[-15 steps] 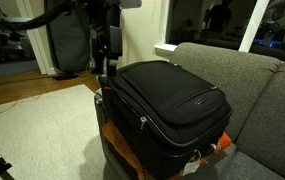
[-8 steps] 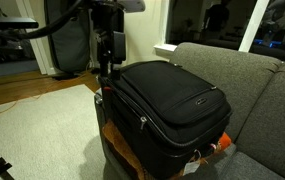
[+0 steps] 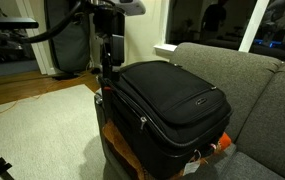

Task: Unzip the black suitcase

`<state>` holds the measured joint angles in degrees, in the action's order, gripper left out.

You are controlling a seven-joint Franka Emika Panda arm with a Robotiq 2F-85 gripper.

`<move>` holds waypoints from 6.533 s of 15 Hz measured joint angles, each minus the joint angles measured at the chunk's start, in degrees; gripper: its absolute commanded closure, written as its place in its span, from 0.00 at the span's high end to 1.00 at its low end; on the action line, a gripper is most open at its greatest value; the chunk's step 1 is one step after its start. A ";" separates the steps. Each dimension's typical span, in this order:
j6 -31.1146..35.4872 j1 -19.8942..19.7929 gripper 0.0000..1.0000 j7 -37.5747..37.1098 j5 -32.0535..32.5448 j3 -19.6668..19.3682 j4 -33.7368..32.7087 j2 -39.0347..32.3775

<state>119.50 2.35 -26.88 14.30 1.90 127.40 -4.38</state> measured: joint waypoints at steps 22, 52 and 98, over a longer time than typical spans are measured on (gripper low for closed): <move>1.18 -0.02 1.00 -0.39 -0.26 -1.29 -2.92 -7.12; 26.56 -3.71 1.00 4.85 -0.25 -8.99 8.94 -5.15; 43.36 -3.03 1.00 3.10 3.25 -12.08 16.93 -6.03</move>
<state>162.87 -0.67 -23.78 17.55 -10.19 144.33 -10.41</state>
